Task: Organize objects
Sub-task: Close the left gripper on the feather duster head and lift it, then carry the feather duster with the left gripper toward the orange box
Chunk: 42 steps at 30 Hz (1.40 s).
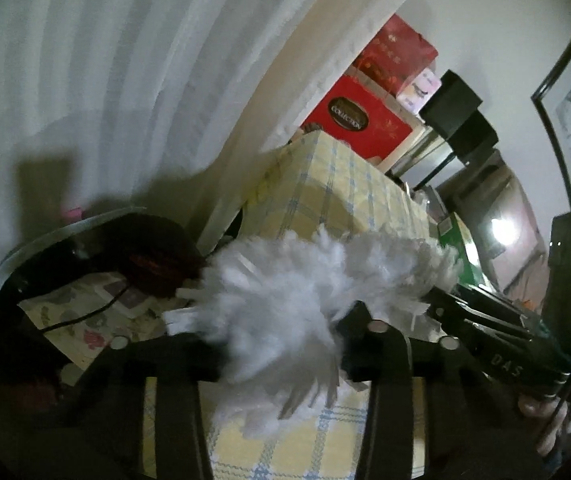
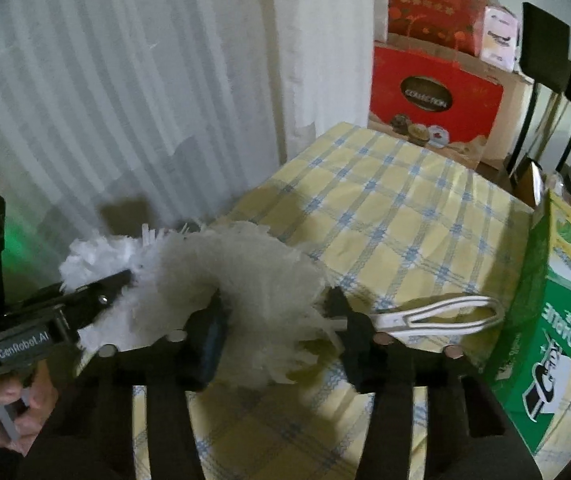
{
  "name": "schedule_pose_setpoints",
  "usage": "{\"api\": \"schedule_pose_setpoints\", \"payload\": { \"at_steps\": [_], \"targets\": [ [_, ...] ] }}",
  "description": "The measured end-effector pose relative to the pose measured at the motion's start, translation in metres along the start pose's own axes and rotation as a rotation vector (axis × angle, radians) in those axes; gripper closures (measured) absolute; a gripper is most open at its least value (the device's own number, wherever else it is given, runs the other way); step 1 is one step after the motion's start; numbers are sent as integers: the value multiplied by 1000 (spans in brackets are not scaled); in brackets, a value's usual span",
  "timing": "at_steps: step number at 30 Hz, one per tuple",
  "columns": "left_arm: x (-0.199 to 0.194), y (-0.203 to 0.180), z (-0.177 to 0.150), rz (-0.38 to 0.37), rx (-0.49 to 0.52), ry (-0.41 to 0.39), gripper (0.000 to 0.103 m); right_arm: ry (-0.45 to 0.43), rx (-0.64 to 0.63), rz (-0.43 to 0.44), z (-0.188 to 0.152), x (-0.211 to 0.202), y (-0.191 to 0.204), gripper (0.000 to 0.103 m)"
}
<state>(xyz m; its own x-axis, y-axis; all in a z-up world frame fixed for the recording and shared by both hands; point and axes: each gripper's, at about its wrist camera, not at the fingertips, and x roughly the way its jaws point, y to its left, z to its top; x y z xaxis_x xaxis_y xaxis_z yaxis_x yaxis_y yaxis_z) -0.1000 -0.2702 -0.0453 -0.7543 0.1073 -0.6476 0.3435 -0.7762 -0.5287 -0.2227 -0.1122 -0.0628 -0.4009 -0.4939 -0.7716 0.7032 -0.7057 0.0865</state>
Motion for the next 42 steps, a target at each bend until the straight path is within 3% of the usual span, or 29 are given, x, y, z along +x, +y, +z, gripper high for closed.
{"api": "schedule_pose_setpoints", "payload": {
  "at_steps": [2, 7, 8, 9, 13, 21, 28, 38, 42],
  "targets": [
    [-6, -4, 2, 5, 11, -13, 77, -12, 19, 5, -1, -6, -4, 71],
    [-17, -17, 2, -14, 42, -56, 82, -63, 46, -15, 3, -26, -9, 79],
    [-20, -21, 2, -32, 49, -60, 85, -80, 47, 9, 5, -32, -8, 99],
    [-23, -26, 2, -62, 51, -62, 85, -87, 50, 26, 6, -38, -6, 101],
    [-41, -51, 3, -16, 107, -123, 86, -129, -33, -72, 10, -58, 12, 101],
    [-91, -79, 8, -56, 135, -218, 86, -254, -5, -30, 9, -119, 11, 101],
    [-127, -109, 6, -103, 171, -285, 86, -360, -41, -80, 13, -180, 25, 101],
    [-143, -149, -10, -129, 241, -265, 86, -434, 80, -133, -21, -229, 18, 101],
    [-154, -173, -21, -105, 287, -283, 86, -444, 120, -132, -38, -247, 5, 101]
  ]
}}
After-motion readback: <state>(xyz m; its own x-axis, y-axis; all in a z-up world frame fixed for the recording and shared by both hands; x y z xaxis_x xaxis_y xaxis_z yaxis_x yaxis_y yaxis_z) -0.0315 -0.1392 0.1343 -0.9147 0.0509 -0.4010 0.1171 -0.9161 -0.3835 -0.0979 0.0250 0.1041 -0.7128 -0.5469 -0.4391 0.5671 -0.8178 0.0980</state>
